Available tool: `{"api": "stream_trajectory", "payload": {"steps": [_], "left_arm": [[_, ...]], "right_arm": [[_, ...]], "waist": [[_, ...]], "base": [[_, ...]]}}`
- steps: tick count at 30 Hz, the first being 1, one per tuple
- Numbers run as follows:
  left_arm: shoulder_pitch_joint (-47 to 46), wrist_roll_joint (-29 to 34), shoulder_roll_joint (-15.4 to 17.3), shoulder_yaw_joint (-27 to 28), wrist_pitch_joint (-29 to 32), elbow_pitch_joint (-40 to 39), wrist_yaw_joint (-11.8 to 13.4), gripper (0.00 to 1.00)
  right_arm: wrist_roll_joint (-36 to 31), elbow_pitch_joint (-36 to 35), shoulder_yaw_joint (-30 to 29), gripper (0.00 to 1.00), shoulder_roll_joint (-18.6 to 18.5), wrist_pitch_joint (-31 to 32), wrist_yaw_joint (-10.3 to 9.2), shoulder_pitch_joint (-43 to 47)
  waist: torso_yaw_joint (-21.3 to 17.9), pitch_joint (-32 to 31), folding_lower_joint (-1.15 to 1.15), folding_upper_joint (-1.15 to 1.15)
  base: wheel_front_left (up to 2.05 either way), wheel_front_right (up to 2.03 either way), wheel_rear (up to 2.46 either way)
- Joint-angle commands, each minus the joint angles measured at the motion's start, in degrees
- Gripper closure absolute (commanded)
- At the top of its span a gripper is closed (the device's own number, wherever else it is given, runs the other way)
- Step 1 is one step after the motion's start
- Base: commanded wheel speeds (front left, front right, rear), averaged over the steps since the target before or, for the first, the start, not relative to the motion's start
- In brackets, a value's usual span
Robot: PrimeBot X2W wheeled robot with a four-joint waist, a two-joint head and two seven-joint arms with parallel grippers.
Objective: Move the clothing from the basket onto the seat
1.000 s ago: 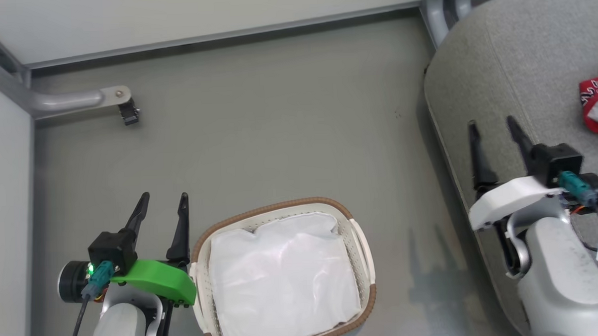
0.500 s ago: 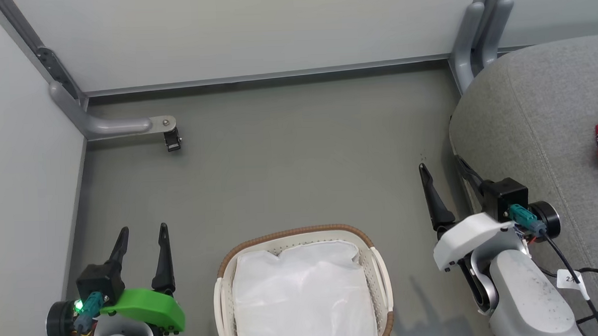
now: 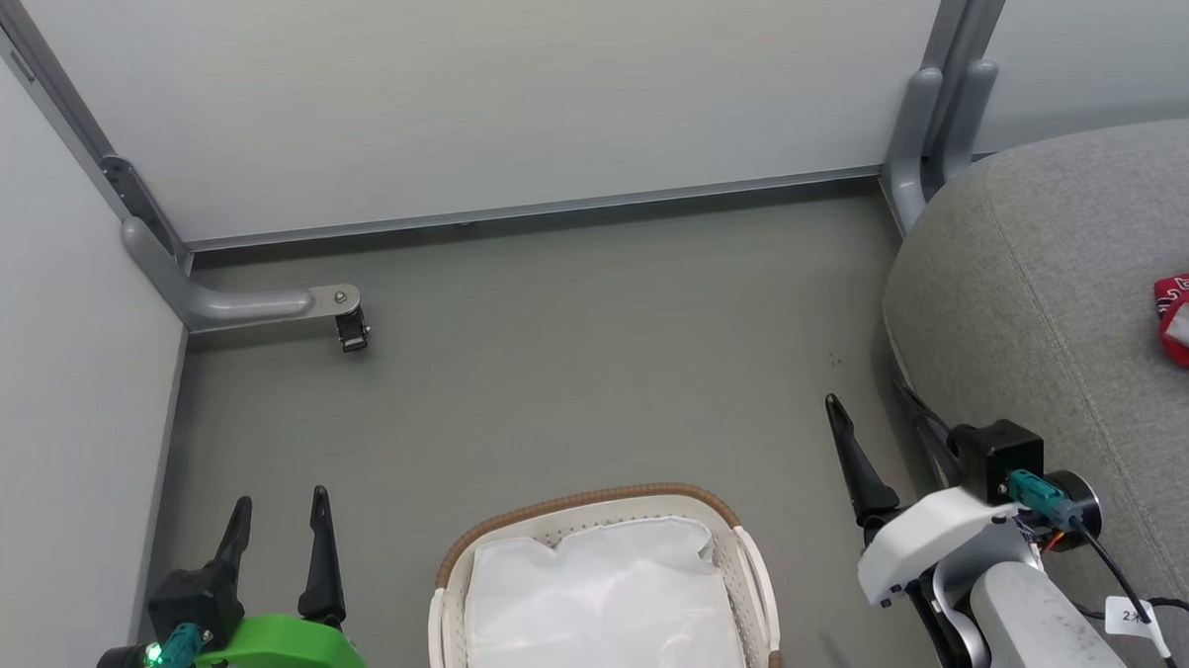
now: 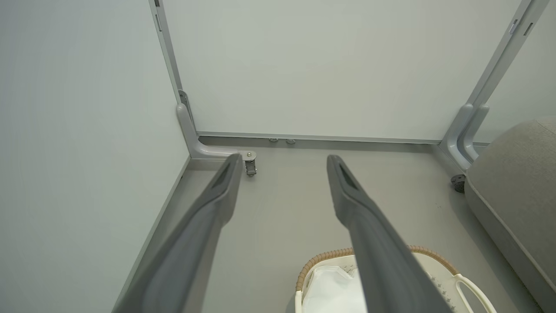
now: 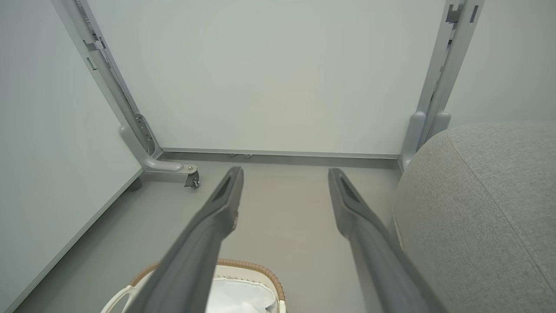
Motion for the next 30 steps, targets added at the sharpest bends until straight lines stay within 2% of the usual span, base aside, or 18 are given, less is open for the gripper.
{"api": "stream_trajectory", "payload": {"steps": [1, 11, 12, 16, 30], "left_arm": [[1.2, -1.0, 0.0, 0.2, 0.1, -0.3, -0.1, 0.00], [1.5, -2.3, 0.0, -1.6, 0.1, -1.7, 0.1, 0.00], [1.4, -3.0, 0.0, -1.6, 0.1, -1.8, 0.0, 1.00], [0.9, -3.4, -0.3, -1.8, 0.3, -0.1, 0.0, 1.00], [0.5, -18.3, -0.2, -0.6, 4.3, -2.0, 0.0, 1.00]], "right_arm": [[0.5, 0.0, 0.2, 0.00, -0.2, -0.1, -0.08, 1.2], [0.0, -0.3, 0.8, 0.00, -0.2, -0.1, -0.08, 0.4], [-0.3, -0.4, 0.8, 1.00, -0.2, -0.1, -0.08, 0.3], [0.6, 0.9, 0.8, 1.00, 0.2, 0.2, 0.00, 1.6], [15.4, -1.7, -2.2, 1.00, 0.1, 4.2, -0.01, 2.8]], "waist": [[-0.2, -0.3, 0.00, 0.00], [-0.6, 0.0, 0.00, 0.00], [-0.5, 0.1, 0.00, 0.00], [-0.5, 0.0, 0.00, 0.00], [-0.5, -0.2, 0.00, 0.00]], "base": [[0.00, 0.00, 0.00], [0.00, 0.00, 0.00], [0.00, 0.00, 0.00], [0.00, 0.00, 0.00], [0.00, 0.00, 0.00]]}}
